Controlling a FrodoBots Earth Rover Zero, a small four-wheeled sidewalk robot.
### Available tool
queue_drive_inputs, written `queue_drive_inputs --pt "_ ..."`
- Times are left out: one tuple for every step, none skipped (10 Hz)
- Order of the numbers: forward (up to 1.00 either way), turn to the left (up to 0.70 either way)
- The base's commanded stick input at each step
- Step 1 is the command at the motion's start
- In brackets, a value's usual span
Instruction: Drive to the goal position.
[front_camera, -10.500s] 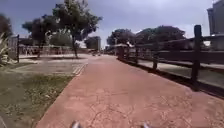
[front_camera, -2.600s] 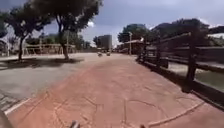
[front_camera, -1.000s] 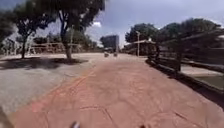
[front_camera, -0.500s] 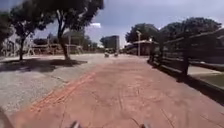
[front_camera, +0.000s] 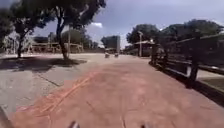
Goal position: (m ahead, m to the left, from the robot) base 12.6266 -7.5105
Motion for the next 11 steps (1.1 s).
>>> queue_drive_inputs --pt "0.70 0.00" --pt "0.70 0.00" --pt "0.70 0.00" --pt "0.70 0.00" --pt "0.70 0.00" --pt "0.70 0.00" --pt "0.70 0.00" --pt "0.70 0.00" --pt "0.70 -0.01" --pt "0.70 -0.14" --pt "0.70 -0.28"
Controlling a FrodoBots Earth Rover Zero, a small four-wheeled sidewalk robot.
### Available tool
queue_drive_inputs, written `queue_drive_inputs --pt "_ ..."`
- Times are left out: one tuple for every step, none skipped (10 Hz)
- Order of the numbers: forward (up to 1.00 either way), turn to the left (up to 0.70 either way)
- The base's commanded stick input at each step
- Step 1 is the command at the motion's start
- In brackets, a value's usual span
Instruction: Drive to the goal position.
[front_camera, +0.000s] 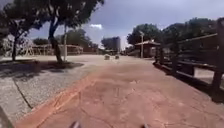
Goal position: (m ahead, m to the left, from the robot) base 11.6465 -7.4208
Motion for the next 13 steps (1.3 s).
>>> queue_drive_inputs --pt "0.70 -0.35" --pt "0.70 -0.35" --pt "0.70 -0.35" --pt "0.70 -0.35" --pt "0.70 -0.35" --pt "0.70 -0.35" --pt "0.70 -0.35" --pt "0.70 -0.35" --pt "0.70 -0.22" --pt "0.70 -0.09" --pt "0.70 0.00" --pt "0.70 0.00" --pt "0.70 0.00"
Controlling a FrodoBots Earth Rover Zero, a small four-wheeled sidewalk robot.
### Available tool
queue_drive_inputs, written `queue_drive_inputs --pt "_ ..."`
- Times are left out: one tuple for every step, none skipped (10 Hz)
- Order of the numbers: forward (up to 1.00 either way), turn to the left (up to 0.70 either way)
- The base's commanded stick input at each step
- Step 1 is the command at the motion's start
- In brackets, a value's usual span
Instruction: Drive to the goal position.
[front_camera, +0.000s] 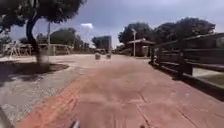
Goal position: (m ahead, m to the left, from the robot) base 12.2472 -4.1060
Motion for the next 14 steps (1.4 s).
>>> queue_drive_inputs --pt "0.70 0.00" --pt "0.70 0.00" --pt "0.70 0.00" --pt "0.70 0.00" --pt "0.70 0.00" --pt "0.70 0.00" --pt "0.70 0.00" --pt "0.70 0.00" --pt "0.70 0.00" --pt "0.70 0.00" --pt "0.70 0.00" --pt "0.70 -0.07" --pt "0.70 -0.19" --pt "0.70 -0.32"
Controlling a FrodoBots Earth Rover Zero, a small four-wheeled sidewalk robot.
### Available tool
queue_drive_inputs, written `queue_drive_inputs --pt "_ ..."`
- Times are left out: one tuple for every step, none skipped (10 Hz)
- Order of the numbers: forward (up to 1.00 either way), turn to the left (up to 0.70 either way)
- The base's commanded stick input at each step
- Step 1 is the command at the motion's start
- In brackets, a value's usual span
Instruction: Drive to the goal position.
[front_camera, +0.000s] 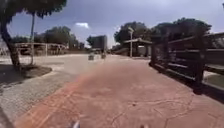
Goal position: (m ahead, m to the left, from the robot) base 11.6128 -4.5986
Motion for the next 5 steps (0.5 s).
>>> queue_drive_inputs --pt "0.70 -0.35" --pt "0.70 -0.23" --pt "0.70 0.00" --pt "0.70 0.00" --pt "0.70 0.00"
